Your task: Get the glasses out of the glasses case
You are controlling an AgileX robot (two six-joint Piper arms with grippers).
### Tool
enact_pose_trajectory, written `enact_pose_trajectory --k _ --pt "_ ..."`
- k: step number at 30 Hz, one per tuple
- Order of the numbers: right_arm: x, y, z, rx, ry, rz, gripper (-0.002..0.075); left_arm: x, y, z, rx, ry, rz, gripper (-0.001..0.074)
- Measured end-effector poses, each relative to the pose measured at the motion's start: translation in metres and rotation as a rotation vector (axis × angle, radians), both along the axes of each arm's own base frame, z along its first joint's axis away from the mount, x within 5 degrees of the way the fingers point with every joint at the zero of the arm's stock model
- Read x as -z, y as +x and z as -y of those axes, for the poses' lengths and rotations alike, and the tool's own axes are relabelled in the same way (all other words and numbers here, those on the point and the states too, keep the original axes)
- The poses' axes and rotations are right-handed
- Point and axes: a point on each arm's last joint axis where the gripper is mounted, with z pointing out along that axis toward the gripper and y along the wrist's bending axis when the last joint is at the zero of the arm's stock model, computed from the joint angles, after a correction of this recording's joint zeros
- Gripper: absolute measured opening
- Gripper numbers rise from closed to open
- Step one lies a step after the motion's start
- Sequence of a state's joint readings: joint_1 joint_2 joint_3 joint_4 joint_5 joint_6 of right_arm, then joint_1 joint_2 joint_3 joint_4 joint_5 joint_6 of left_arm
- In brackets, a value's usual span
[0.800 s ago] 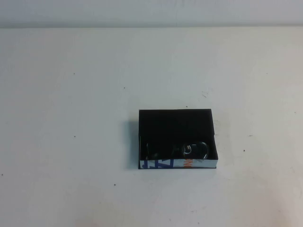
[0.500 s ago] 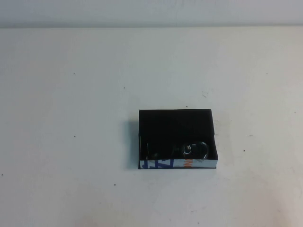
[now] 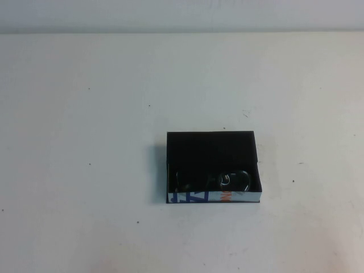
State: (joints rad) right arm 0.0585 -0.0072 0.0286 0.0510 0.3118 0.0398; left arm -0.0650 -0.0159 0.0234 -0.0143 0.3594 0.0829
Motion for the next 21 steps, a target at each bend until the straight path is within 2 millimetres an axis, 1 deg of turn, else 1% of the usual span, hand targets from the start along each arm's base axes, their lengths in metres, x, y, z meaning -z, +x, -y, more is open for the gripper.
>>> enact_pose_trajectory --k 11,13,15,17,20,21 --pt "0.000 0.000 0.000 0.000 0.014 -0.001 -0.0018 0.000 0.000 0.000 0.000 0.000 0.000 -0.0004" --pt "-0.003 -0.001 -0.001 -0.004 0.020 -0.005 -0.0018 0.000 0.000 0.000 0.000 0.000 0.000 -0.0004" --pt "-0.018 -0.003 -0.001 -0.010 0.025 0.010 -0.0018 0.000 0.000 0.000 0.000 0.000 0.000 -0.0004" --pt "-0.045 -0.008 -0.002 -0.018 0.026 0.057 -0.0018 0.000 0.000 0.000 0.000 0.000 0.000 -0.0004" --pt "-0.088 -0.023 -0.002 -0.032 0.027 0.127 -0.0018 0.000 0.000 0.000 0.000 0.000 0.000 -0.0004" --pt "-0.098 -0.028 -0.002 -0.038 0.028 0.137 -0.0018 0.000 0.000 0.000 0.000 0.000 0.000 -0.0004"
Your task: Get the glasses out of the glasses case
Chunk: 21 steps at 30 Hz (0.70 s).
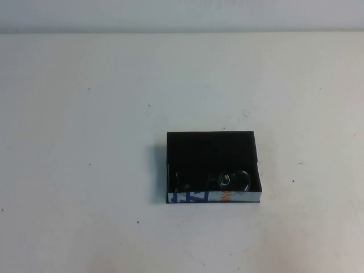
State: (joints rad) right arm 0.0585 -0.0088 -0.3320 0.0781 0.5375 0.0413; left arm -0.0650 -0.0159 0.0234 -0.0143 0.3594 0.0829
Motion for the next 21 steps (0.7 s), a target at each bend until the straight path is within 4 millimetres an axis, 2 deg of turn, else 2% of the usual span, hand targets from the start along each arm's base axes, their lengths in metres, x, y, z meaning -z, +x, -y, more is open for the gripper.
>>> enact_pose_trajectory --k 3,6,12,16,21 --pt "-0.025 -0.010 0.000 -0.006 0.000 0.043 -0.0018 0.000 0.000 0.000 0.000 0.000 0.000 -0.0004" --pt "-0.034 -0.004 -0.002 -0.027 0.025 -0.017 -0.0018 0.000 0.000 0.000 0.000 0.000 0.000 -0.0004" --pt "-0.031 0.033 -0.009 -0.062 0.076 -0.198 -0.0018 0.000 0.000 0.000 0.000 0.000 0.000 -0.0005" --pt "-0.031 0.066 -0.017 -0.147 -0.016 -0.346 -0.0018 0.000 0.000 0.000 0.000 0.000 0.000 -0.0004" --pt "-0.056 0.109 -0.035 -0.350 -0.189 -0.433 -0.0018 0.000 0.000 0.000 0.000 0.000 0.000 -0.0005"
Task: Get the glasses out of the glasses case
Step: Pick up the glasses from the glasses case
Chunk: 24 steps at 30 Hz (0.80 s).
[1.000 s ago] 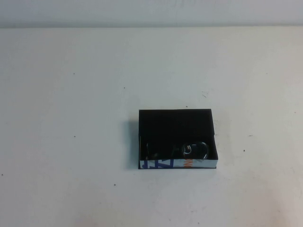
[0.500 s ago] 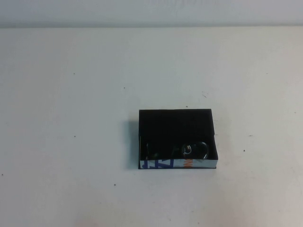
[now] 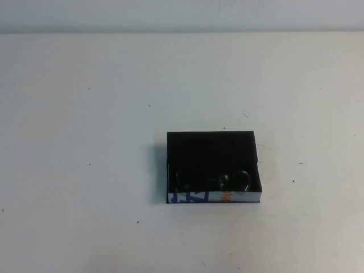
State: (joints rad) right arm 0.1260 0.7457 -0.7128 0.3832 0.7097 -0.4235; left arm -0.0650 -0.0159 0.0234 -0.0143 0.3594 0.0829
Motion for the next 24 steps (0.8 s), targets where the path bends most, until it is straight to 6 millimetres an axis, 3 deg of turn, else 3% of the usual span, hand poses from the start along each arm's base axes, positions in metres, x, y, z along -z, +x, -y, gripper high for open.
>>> enact_pose_trajectory --k 6,12,17,24 --pt "-0.015 0.055 -0.042 -0.469 -0.235 -0.195 -0.0018 0.000 0.000 0.000 0.000 0.000 0.000 -0.0004" --pt "-0.008 0.106 -0.090 -0.774 -0.348 -0.326 -0.0018 0.000 0.000 0.000 0.000 0.000 0.000 -0.0004" --pt "0.017 0.144 -0.129 -0.934 -0.507 -0.326 -0.0018 0.000 0.000 0.000 0.000 0.000 0.000 -0.0004" --pt "0.050 0.171 -0.166 -1.086 -0.661 -0.317 0.0018 0.000 0.000 0.000 0.000 0.000 0.000 -0.0005"
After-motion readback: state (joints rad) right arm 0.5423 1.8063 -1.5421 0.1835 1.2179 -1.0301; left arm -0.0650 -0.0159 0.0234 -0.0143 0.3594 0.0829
